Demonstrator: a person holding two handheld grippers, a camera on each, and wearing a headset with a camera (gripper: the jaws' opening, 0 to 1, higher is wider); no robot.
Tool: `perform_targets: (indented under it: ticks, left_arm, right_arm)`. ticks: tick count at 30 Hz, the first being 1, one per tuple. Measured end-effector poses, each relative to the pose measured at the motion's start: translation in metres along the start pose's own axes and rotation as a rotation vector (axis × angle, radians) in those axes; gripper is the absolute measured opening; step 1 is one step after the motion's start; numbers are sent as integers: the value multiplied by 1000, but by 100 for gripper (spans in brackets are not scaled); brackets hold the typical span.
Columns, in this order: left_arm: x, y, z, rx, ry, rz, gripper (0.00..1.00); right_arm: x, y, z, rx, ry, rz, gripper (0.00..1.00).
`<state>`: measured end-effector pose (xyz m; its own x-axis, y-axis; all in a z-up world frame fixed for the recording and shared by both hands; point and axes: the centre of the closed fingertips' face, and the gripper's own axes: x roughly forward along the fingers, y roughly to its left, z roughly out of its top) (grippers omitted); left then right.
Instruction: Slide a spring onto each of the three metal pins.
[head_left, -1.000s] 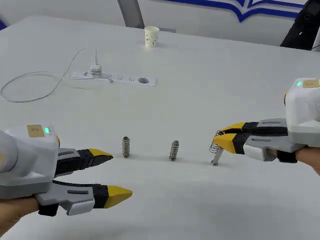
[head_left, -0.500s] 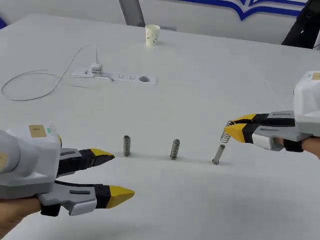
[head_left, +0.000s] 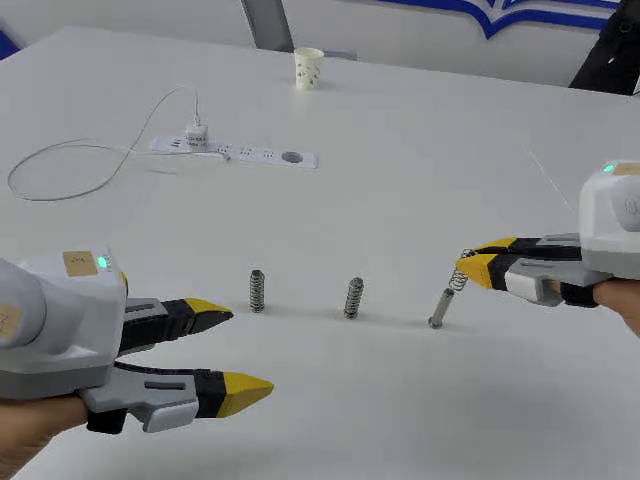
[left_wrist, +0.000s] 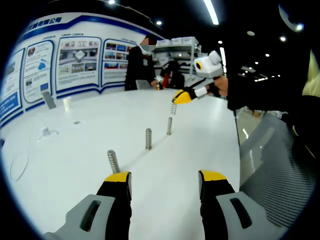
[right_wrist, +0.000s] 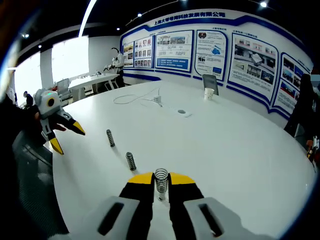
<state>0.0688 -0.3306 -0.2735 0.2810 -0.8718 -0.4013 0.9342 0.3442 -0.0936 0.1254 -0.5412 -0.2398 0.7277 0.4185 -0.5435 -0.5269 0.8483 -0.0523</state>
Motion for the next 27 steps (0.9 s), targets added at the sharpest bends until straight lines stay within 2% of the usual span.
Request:
perform_targets:
  ticks: [27]
  left_arm:
    - [2,0,-5,-5,20,-3,54]
  right_arm:
    - [13,-4,-14,44,8,-1,12]
